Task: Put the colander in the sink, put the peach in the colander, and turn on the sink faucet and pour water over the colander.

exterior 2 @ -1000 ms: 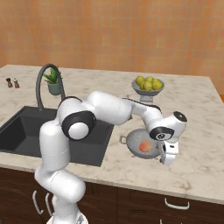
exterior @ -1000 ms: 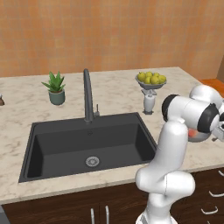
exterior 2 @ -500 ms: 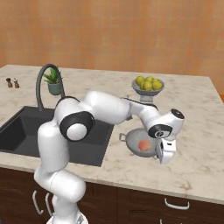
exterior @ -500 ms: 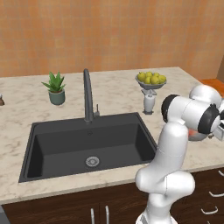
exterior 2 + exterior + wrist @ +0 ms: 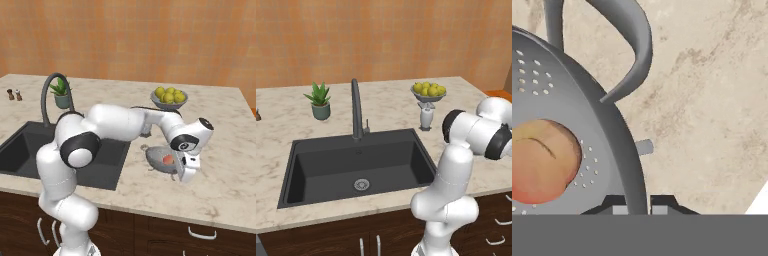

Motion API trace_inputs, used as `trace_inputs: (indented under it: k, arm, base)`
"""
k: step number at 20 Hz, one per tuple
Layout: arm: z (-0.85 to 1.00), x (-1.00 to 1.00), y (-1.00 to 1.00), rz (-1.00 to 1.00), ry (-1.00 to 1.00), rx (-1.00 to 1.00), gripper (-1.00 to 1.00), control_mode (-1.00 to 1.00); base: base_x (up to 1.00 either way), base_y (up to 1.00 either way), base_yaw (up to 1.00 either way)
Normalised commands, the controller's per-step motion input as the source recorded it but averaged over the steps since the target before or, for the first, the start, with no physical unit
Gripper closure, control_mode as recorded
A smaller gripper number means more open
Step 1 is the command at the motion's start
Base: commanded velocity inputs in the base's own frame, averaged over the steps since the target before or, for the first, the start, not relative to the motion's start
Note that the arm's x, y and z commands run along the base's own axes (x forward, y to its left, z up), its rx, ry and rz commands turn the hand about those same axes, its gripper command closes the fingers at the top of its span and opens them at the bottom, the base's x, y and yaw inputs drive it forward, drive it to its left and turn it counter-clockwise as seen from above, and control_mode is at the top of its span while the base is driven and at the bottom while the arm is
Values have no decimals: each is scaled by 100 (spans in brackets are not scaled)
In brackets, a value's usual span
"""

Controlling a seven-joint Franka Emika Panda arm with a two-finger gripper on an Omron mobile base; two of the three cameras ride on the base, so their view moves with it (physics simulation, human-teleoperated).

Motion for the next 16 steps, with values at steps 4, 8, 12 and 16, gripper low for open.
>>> trace_inputs:
  k: [4, 8, 12, 16]
  arm:
    - [45, -2, 68, 18, -18, -15, 100, -100]
    - [12, 12, 74, 29, -22, -5, 100, -100]
    - [8, 3, 85, 40, -21, 0, 100, -100]
    - [6, 7, 90, 39, -15, 0, 100, -100]
  base:
    - [0, 0, 0]
    - [0, 0, 0]
    - [0, 0, 0]
    - [0, 0, 0]
